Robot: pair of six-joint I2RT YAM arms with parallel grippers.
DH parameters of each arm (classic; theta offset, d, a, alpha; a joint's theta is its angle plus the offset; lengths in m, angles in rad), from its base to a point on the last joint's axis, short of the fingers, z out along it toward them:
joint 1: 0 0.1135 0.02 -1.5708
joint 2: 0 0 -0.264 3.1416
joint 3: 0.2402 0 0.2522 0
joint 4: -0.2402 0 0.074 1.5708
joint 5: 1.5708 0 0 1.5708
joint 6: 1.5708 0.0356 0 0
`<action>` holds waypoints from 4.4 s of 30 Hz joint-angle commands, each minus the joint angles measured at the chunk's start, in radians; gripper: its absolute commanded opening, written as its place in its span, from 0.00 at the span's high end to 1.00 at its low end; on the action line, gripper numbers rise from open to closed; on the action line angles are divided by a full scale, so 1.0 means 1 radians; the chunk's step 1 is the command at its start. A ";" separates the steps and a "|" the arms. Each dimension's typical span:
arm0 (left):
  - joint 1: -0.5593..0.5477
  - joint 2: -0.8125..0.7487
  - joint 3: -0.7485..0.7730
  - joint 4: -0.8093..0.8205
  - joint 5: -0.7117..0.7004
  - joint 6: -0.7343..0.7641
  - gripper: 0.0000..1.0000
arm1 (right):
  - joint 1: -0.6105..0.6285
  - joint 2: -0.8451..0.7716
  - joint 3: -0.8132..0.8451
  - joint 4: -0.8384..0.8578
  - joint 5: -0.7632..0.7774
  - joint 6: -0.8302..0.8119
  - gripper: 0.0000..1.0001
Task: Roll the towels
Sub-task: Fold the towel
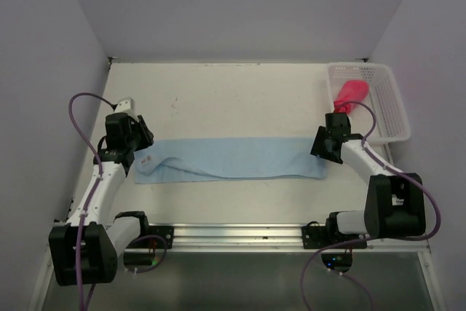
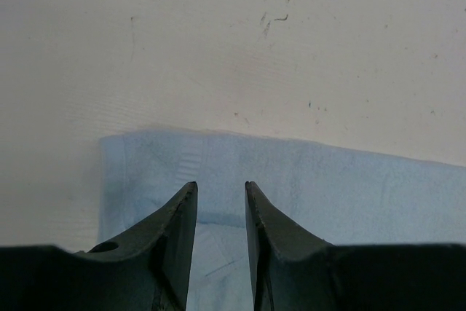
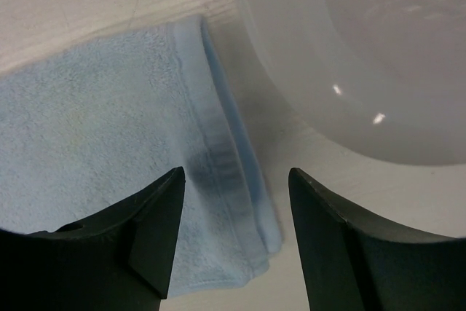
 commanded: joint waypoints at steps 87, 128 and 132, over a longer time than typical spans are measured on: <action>-0.295 0.101 -0.023 -0.176 0.059 -0.091 0.83 | 0.010 0.048 0.189 0.048 -0.345 -0.104 1.00; -0.404 -0.256 -0.193 -0.246 -0.294 -0.810 0.50 | 0.010 0.072 0.174 0.074 -0.411 -0.080 1.00; -0.404 -0.230 -0.190 -0.258 -0.345 -0.904 0.47 | 0.010 0.075 0.174 0.071 -0.405 -0.081 1.00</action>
